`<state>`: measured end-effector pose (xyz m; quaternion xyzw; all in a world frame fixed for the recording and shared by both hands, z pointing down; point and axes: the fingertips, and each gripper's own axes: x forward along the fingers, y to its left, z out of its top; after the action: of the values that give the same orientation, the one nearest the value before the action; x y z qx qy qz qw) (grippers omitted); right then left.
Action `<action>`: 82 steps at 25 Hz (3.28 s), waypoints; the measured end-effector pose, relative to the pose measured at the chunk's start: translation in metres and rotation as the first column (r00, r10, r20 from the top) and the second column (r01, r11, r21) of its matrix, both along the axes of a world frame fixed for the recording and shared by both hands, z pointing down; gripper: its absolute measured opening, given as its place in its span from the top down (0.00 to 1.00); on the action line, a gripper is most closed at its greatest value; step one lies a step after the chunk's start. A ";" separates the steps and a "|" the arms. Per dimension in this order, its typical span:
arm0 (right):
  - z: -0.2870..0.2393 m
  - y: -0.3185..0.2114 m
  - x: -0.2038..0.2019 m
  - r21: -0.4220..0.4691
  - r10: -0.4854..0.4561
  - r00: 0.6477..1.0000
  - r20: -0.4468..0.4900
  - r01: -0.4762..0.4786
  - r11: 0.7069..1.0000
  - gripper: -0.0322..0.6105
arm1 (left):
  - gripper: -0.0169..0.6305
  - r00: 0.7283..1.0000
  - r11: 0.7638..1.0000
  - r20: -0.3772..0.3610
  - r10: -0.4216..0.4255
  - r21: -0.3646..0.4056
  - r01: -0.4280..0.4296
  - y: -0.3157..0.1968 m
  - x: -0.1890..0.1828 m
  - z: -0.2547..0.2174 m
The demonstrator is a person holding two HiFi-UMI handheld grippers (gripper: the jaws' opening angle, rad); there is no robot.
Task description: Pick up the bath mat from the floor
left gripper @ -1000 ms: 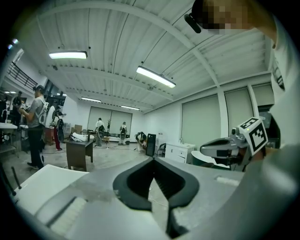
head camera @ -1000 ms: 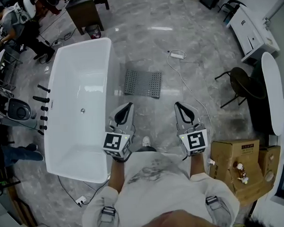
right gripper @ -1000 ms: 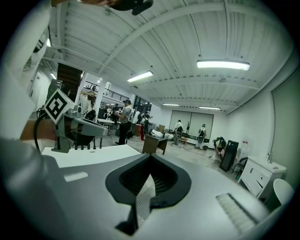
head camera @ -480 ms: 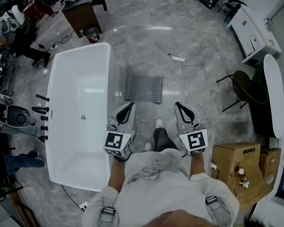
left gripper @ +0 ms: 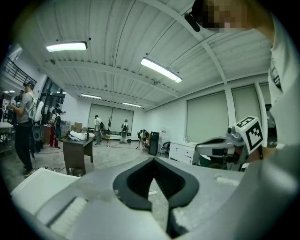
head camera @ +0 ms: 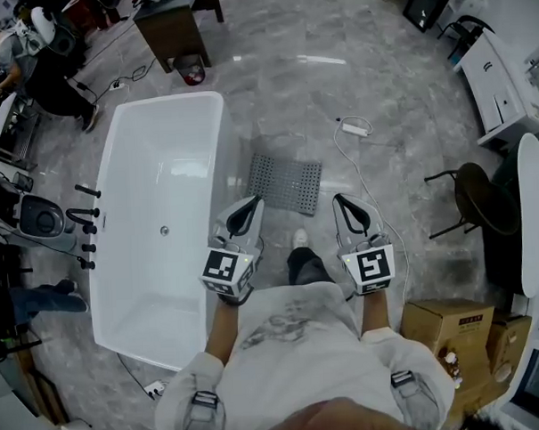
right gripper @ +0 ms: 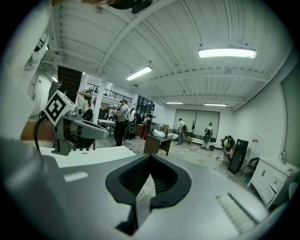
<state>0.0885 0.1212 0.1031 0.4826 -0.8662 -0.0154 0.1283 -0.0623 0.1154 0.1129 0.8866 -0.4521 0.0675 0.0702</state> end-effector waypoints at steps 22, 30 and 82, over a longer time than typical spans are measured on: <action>0.071 -0.177 0.051 -0.167 -0.055 0.998 -0.011 0.052 0.985 0.95 | 0.97 0.998 0.988 0.043 -0.049 -0.143 0.055 -0.180 0.038 0.070; 0.116 -0.198 0.048 -0.237 -0.008 1.000 -0.025 0.002 0.972 0.95 | 0.97 0.998 0.977 0.060 -0.012 -0.212 0.025 -0.208 0.030 0.117; 0.439 -0.260 0.008 -0.507 0.180 0.967 -0.179 -0.248 0.825 0.91 | 0.97 0.976 0.875 0.142 0.162 -0.478 -0.076 -0.317 -0.040 0.450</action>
<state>0.0966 -0.1387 0.5419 0.5213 -0.7679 0.2067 0.3096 -0.1024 -0.2014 0.5626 0.8598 -0.3710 0.2581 0.2378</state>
